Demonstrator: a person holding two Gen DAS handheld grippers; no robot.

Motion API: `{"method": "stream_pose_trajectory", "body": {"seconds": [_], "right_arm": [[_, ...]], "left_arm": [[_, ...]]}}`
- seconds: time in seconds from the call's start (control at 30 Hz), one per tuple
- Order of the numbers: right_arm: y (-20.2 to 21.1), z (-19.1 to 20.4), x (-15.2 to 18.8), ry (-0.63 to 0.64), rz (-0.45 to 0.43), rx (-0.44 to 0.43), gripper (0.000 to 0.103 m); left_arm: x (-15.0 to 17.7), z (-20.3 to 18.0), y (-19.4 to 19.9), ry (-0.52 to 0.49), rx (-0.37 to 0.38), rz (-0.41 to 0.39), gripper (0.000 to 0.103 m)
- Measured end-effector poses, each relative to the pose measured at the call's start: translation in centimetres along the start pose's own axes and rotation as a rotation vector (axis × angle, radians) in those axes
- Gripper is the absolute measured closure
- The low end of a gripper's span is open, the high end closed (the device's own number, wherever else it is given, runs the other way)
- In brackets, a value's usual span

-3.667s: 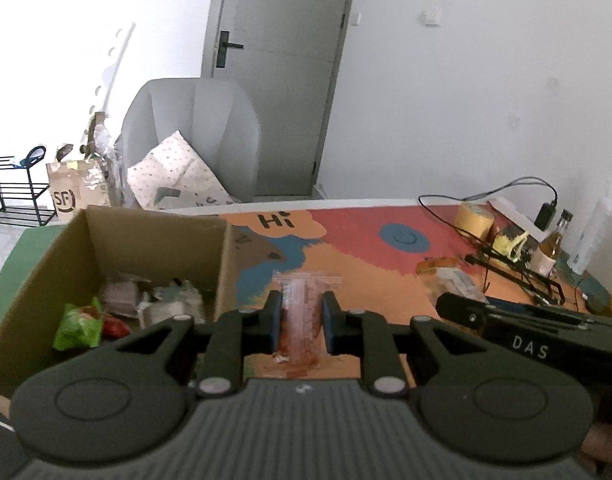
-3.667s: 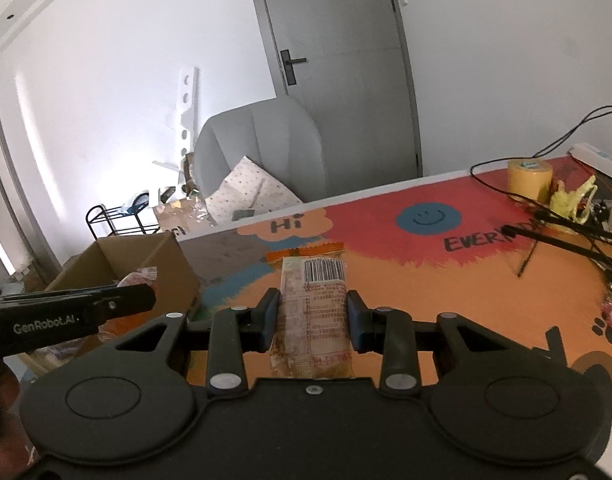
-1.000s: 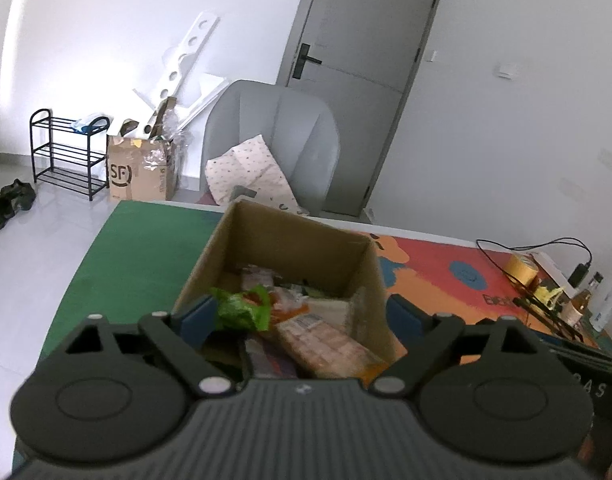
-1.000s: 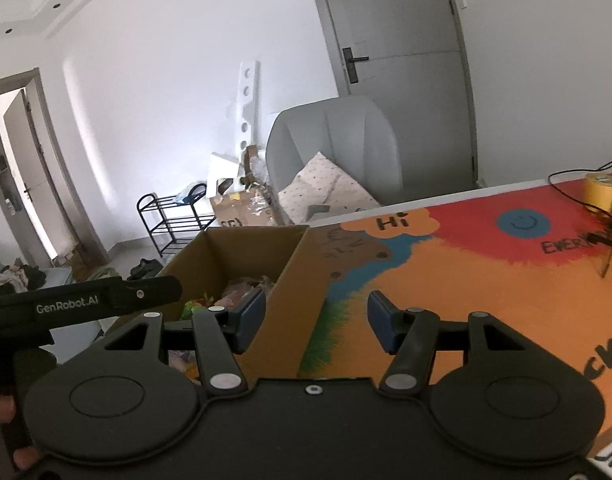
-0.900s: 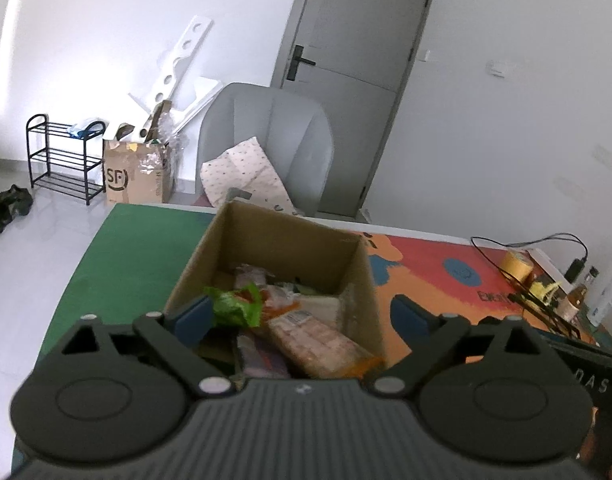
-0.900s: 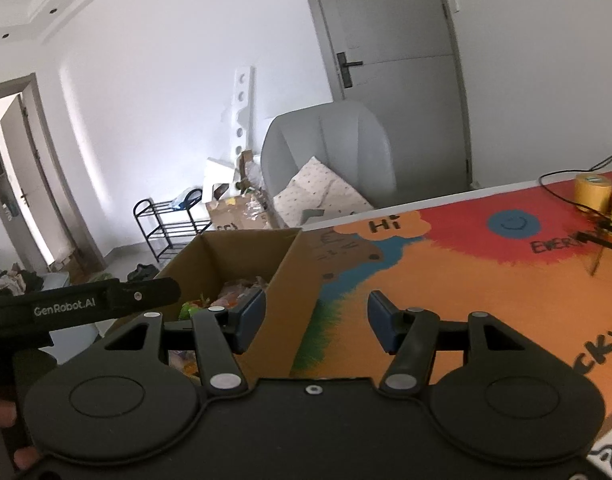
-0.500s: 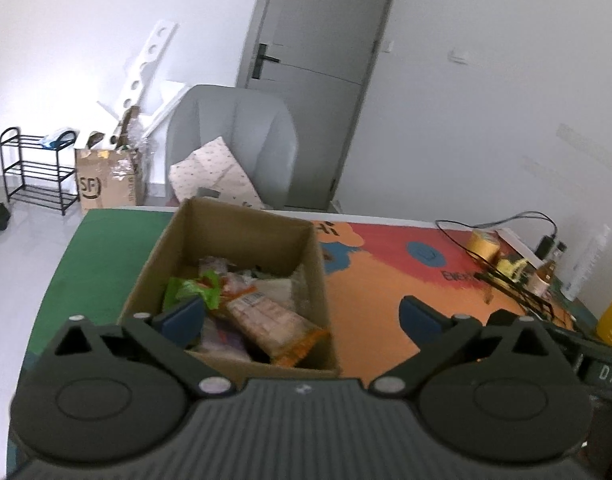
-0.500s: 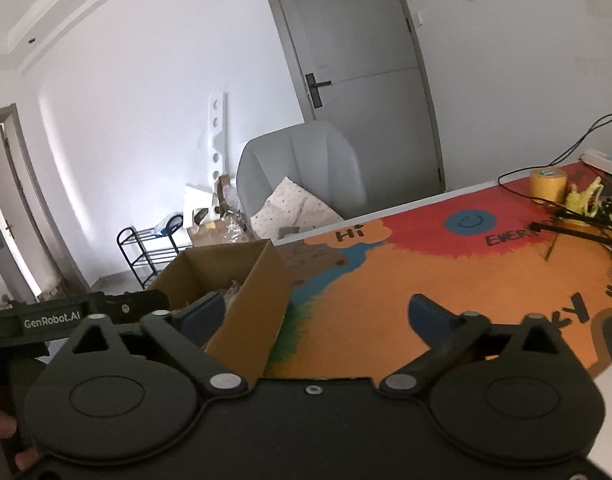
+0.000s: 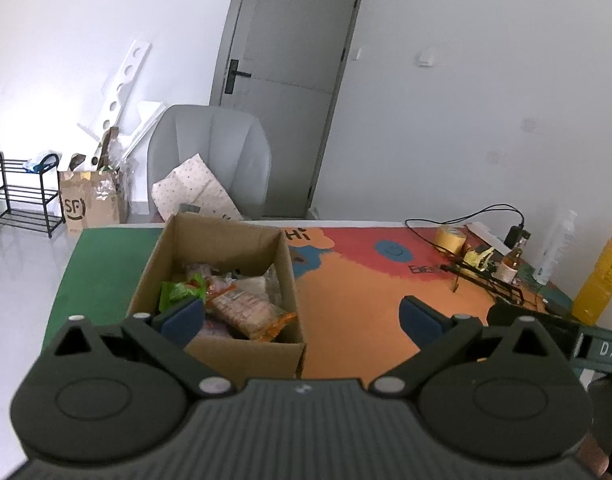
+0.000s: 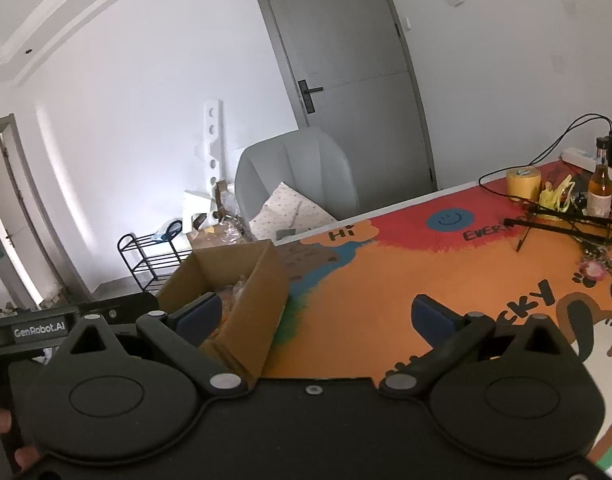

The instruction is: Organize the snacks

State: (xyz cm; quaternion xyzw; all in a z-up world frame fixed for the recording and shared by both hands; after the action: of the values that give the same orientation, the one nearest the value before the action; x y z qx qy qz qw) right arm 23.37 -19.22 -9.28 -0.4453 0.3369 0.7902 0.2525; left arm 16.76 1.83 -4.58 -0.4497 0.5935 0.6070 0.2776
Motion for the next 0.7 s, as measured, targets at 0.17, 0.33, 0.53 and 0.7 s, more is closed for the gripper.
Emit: {"method": "stream_pose_trajectory", "body": {"seconds": [0.17,0.33,0.53,0.7], "right_arm": [[1.8,0.4,-0.2,0.0,0.01,0.001,0.0],[3.7,1.0,-0.2,0.004,-0.004,0.007,0.0],[5.9,1.5,0.5,-0.02,-0.028,-0.002,0.0],[7.4,2.0,0.4,-0.019,-0.052,0.001,0.0]], "left_arm": [[0.0,0.3,2.0,0.005,-0.002,-0.016,0.0],[0.5,0.8,3.6,0.005,-0.008,-0.003,0.0],[0.7,0.9,6.2,-0.015,-0.001,-0.029,0.0],[0.4,0.3,8.4,-0.038,0.013,-0.061,0.0]]}}
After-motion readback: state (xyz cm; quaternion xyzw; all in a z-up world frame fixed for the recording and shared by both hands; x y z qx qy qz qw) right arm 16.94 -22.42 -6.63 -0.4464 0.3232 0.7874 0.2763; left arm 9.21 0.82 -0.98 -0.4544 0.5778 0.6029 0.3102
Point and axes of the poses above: each gripper's, at about its wrist camera, not at the fingertips, and y roughly against the way its jaws point, z to its left, x to its underside, the point moved 10 cm from there along -y, roughly the way its jaws point, and after that the axes turned 10 degrees about -x, right-handed, at the moved point
